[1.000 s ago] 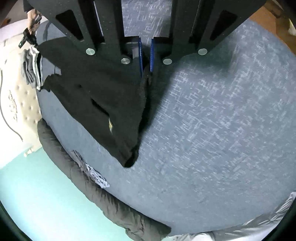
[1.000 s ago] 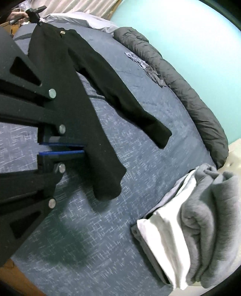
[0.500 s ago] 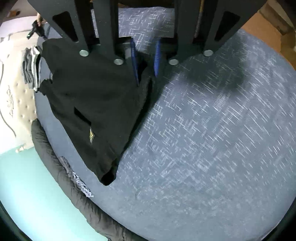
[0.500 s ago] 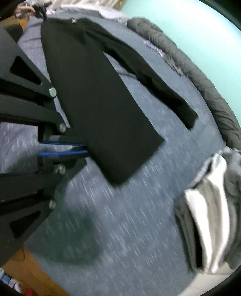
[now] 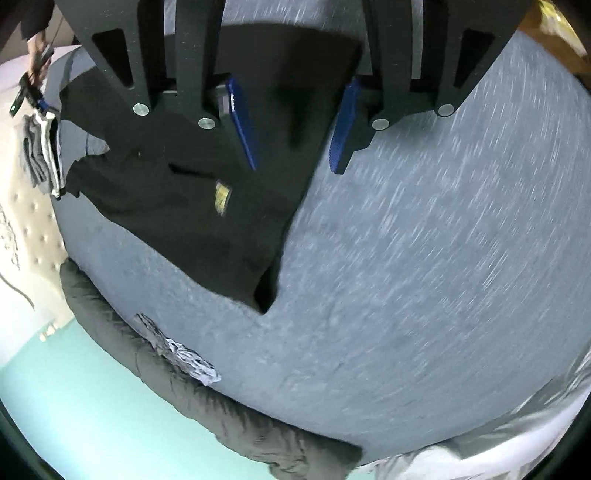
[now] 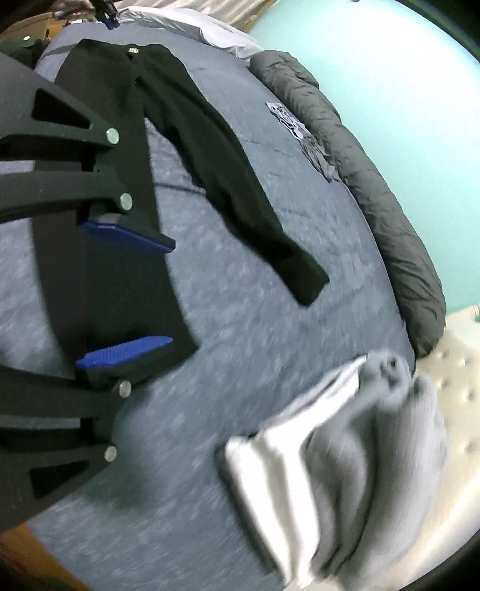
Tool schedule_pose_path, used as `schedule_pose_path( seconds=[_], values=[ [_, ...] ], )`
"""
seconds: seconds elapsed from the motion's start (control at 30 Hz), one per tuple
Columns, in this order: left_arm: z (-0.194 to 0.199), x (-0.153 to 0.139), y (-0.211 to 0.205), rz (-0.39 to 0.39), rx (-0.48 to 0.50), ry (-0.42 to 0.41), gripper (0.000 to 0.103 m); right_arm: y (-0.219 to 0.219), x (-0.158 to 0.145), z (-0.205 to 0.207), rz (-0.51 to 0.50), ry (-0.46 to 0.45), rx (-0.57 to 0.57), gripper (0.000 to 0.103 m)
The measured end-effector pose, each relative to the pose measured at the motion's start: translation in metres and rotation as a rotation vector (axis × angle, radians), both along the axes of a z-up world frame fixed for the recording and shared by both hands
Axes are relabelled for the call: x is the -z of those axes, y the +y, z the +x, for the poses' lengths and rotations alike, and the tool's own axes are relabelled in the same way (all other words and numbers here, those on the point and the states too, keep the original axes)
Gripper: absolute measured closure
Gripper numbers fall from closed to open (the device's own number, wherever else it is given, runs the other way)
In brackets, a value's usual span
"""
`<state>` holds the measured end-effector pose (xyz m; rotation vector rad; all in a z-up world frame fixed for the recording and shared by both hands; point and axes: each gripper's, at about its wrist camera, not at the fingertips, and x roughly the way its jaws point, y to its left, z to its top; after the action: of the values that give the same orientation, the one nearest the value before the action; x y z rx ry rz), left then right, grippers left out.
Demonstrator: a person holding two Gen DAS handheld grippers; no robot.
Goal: Fold clothes
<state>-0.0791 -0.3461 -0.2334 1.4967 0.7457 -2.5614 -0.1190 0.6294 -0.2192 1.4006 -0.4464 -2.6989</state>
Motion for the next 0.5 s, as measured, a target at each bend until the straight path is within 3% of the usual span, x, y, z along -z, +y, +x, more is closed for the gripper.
schedule_pose_path(
  seconds=[0.2, 0.5],
  values=[
    [-0.06, 0.008, 0.01, -0.006, 0.021, 0.008, 0.05, -0.028, 0.003, -0.061, -0.008, -0.025, -0.039, 0.044],
    [-0.123, 0.03, 0.001, -0.032, 0.002, 0.002, 0.05, -0.022, 0.023, -0.15, 0.06, -0.08, 0.019, 0.04]
  ],
)
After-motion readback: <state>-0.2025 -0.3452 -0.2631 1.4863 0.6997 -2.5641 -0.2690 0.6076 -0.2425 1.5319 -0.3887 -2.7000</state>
